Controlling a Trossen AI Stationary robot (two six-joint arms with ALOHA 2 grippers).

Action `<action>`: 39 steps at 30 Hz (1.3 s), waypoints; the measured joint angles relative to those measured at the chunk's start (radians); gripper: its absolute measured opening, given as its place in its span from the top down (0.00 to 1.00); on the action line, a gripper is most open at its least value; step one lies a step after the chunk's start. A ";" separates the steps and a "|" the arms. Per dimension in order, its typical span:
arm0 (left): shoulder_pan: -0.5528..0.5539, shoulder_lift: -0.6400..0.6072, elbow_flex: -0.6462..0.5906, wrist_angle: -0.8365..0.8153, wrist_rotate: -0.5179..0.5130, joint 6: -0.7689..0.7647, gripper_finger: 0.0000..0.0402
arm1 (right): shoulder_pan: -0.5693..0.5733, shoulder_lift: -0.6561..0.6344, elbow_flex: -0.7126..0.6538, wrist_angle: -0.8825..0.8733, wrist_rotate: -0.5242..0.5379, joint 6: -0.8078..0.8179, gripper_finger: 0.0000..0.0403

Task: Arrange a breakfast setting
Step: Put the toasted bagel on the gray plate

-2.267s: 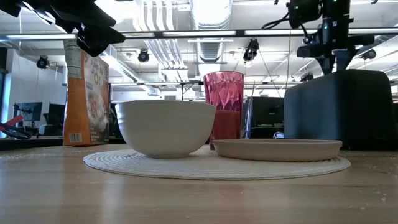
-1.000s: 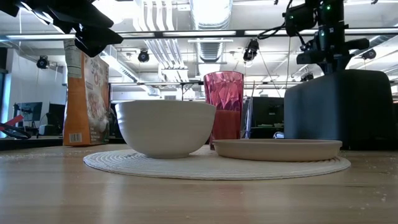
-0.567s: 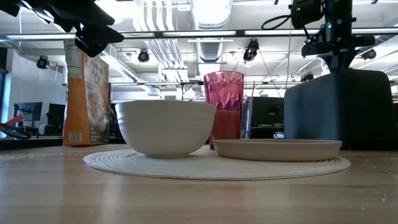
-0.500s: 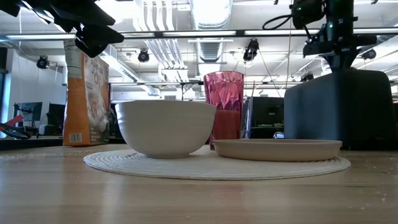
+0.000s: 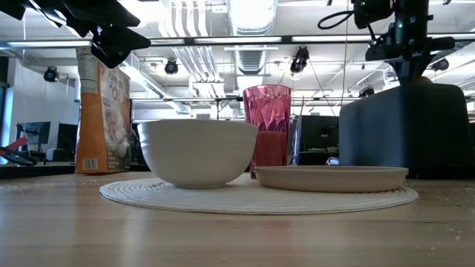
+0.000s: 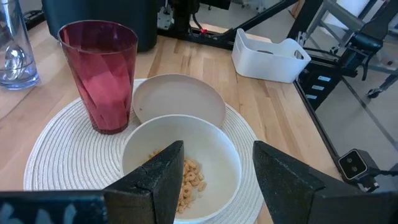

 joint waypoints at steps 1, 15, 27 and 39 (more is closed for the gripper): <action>0.000 0.000 0.000 0.000 0.000 0.000 0.56 | 0.000 0.000 0.006 -0.002 0.001 0.000 0.84; 0.000 0.012 0.000 0.006 0.000 -0.015 0.56 | 0.000 0.002 0.301 0.001 0.092 -0.012 0.84; 0.000 0.017 0.000 0.023 0.008 -0.032 0.56 | 0.091 0.018 0.312 0.208 -0.337 -0.003 0.84; 0.000 -0.011 0.000 0.001 0.071 -0.034 0.56 | 0.469 0.062 0.008 0.555 -0.567 -0.042 0.84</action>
